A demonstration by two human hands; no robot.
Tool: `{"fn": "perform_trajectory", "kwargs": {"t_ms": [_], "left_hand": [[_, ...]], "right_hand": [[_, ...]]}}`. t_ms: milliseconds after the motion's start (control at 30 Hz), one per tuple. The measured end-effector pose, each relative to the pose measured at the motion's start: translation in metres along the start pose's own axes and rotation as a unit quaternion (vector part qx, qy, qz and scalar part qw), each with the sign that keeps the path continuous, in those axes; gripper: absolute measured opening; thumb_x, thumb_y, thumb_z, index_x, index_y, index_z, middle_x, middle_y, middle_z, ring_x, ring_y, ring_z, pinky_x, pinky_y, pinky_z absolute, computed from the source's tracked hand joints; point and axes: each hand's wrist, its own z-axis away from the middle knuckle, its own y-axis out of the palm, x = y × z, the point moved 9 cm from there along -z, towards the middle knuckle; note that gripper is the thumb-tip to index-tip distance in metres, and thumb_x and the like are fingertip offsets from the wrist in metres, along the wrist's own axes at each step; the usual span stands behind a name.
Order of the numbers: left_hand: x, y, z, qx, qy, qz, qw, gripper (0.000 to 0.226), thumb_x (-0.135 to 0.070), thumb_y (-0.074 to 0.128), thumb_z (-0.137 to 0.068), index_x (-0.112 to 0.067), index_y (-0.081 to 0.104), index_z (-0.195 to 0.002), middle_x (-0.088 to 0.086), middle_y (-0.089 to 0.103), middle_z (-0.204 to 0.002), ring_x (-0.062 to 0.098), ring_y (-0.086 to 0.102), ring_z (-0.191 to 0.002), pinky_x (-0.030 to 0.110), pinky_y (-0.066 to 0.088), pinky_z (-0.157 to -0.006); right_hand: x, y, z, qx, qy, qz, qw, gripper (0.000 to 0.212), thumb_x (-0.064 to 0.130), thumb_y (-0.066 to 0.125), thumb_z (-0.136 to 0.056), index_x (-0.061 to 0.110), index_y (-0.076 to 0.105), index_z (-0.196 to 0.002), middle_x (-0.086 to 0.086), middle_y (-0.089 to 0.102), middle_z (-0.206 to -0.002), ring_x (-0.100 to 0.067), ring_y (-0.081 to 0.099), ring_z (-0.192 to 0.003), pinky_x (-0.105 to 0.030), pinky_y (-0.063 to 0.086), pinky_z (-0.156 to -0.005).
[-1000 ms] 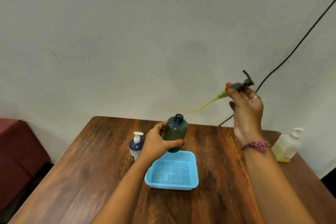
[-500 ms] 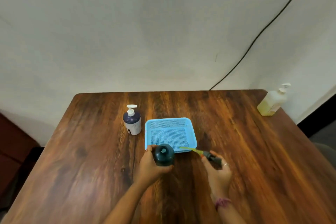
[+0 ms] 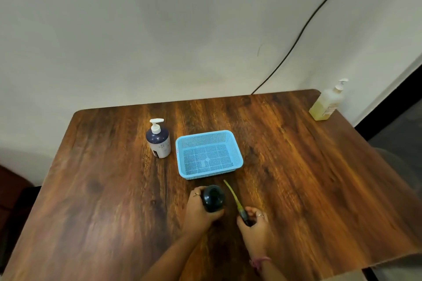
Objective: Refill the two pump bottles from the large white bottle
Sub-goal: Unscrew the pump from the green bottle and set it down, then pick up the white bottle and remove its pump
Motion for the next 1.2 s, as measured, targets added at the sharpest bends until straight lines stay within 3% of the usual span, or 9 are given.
{"fn": "perform_trajectory", "kwargs": {"t_ms": [167,367,467,567,767,900,1200], "left_hand": [[0.005,0.002,0.000,-0.002,-0.004,-0.004,1.000,0.082,-0.039,0.090,-0.051,-0.026,0.045,-0.119,-0.009,0.047,-0.117,0.006,0.049,-0.108,0.015,0.041,-0.086],[-0.004,-0.005,0.005,0.016,0.017,0.035,0.999,0.126,-0.066,0.083,-0.041,-0.025,0.021,-0.142,-0.012,0.026,-0.137,0.006,0.031,-0.128,0.031,0.034,-0.110],[-0.018,-0.018,0.007,-0.007,0.048,0.074,0.996,0.106,-0.072,0.071,-0.053,-0.033,0.023,-0.139,-0.007,0.034,-0.141,0.009,0.038,-0.129,0.036,0.036,-0.110],[-0.040,-0.030,0.001,-0.038,0.085,0.094,0.991,0.087,-0.067,0.062,-0.066,-0.029,0.030,-0.137,-0.003,0.045,-0.137,0.004,0.045,-0.125,0.032,0.039,-0.107],[-0.087,-0.022,-0.031,-0.084,0.103,0.115,0.984,0.072,-0.054,0.064,-0.074,-0.024,0.037,-0.134,-0.005,0.052,-0.131,0.006,0.051,-0.120,0.020,0.043,-0.095],[-0.121,0.003,-0.050,-0.111,0.121,0.111,0.980,0.070,-0.050,0.067,-0.074,-0.021,0.041,-0.132,-0.003,0.055,-0.125,0.007,0.054,-0.116,0.017,0.041,-0.095],[-0.248,0.131,-0.111,-0.093,0.177,0.071,0.977,0.079,-0.029,0.081,-0.072,-0.013,0.038,-0.137,0.000,0.049,-0.128,0.007,0.052,-0.115,0.018,0.042,-0.099]], "right_hand": [[0.001,0.007,0.001,0.027,0.011,0.024,0.999,0.032,0.010,0.075,-0.074,0.023,0.057,-0.097,0.003,0.050,-0.105,-0.010,0.052,-0.092,-0.021,0.041,-0.078],[-0.001,0.010,-0.003,0.060,-0.001,0.007,0.998,0.041,0.021,0.082,-0.071,0.023,0.056,-0.103,0.006,0.049,-0.104,-0.008,0.053,-0.093,-0.018,0.043,-0.075],[0.002,0.003,-0.007,0.048,-0.002,-0.017,0.999,0.037,0.024,0.078,-0.075,0.021,0.058,-0.105,0.003,0.052,-0.105,-0.007,0.054,-0.089,-0.017,0.043,-0.069],[0.015,-0.014,-0.022,0.013,-0.016,-0.030,0.999,0.028,0.026,0.073,-0.081,0.023,0.059,-0.104,0.003,0.053,-0.106,-0.008,0.055,-0.089,-0.020,0.043,-0.070],[0.051,-0.064,-0.084,-0.054,-0.047,-0.103,0.992,0.019,0.021,0.067,-0.085,0.021,0.061,-0.103,-0.004,0.060,-0.107,-0.016,0.058,-0.094,-0.030,0.049,-0.079],[0.074,-0.107,-0.129,-0.082,-0.074,-0.136,0.985,0.017,0.019,0.068,-0.083,0.029,0.059,-0.092,-0.005,0.064,-0.101,-0.019,0.062,-0.090,-0.036,0.054,-0.079],[0.124,-0.258,-0.268,-0.116,-0.122,-0.170,0.971,0.020,0.015,0.067,-0.083,0.022,0.059,-0.100,-0.004,0.064,-0.105,-0.012,0.060,-0.088,-0.024,0.050,-0.075]]}}
